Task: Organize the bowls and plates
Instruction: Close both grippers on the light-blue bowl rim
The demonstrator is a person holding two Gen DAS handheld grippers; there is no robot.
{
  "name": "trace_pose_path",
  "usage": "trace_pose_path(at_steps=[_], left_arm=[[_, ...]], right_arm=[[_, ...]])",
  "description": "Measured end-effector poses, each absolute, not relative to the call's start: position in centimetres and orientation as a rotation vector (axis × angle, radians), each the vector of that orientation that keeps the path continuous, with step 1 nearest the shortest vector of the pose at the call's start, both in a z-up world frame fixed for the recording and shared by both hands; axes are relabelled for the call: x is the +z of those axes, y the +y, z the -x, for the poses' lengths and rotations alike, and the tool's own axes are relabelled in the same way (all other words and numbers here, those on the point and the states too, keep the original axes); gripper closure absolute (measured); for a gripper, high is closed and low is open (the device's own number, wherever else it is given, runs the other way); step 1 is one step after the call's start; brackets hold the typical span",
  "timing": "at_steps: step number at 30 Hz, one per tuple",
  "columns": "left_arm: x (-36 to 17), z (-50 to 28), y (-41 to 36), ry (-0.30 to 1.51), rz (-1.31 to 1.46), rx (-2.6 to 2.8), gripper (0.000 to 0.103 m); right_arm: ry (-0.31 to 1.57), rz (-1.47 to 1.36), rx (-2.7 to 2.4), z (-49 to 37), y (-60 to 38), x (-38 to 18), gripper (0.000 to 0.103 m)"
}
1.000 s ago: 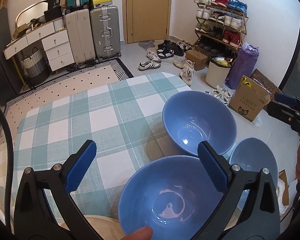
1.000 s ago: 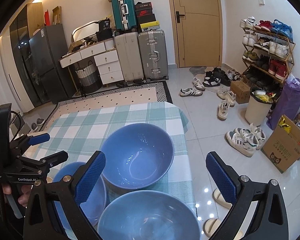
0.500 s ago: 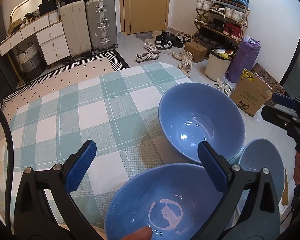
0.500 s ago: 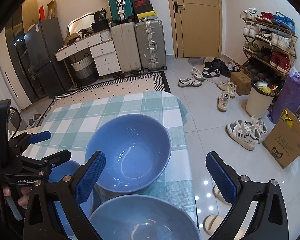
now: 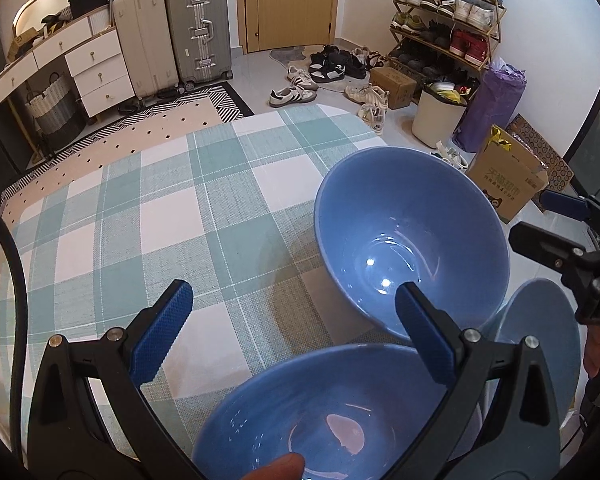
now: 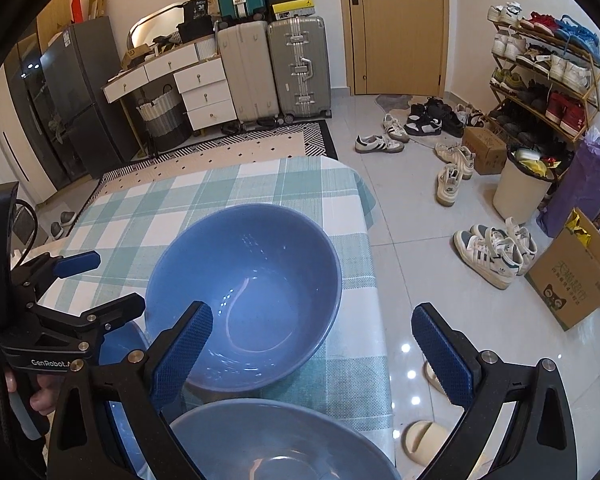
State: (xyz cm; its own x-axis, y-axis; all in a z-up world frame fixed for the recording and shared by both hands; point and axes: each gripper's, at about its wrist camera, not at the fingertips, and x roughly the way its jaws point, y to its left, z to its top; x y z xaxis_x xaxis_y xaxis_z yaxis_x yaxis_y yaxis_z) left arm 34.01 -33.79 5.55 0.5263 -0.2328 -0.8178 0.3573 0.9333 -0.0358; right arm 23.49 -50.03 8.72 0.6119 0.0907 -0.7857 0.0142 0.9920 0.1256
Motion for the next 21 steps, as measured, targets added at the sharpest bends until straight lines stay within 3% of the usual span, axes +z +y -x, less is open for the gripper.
trace_pose_path(at_steps=[5, 10, 13, 19, 21], left_arm=[[4.8, -34.6, -34.6, 0.976, -0.143, -0.366, 0.002], [3.9, -35.2, -35.4, 0.998, -0.149, -0.377, 0.003], [3.4, -35.6, -35.6, 1.011, -0.147, -0.382, 0.007], [2.5, -35.9, -35.8, 1.032, -0.147, -0.393, 0.024], [2.3, -36.0, -35.9, 1.045, -0.135, -0.411, 0.037]], right_arm=[[0.953, -0.138, 0.051, -24.4, -50.0, 7.5, 0.003], [0.995, -0.172, 0.068, -25.3, -50.3, 6.1, 0.020], [1.006, -0.187, 0.076, -25.6, -50.5, 5.6, 0.024], [1.015, -0.177, 0.084, -25.9, -50.4, 5.0, 0.032], [1.015, -0.166, 0.083, -25.9, -50.2, 4.9, 0.037]])
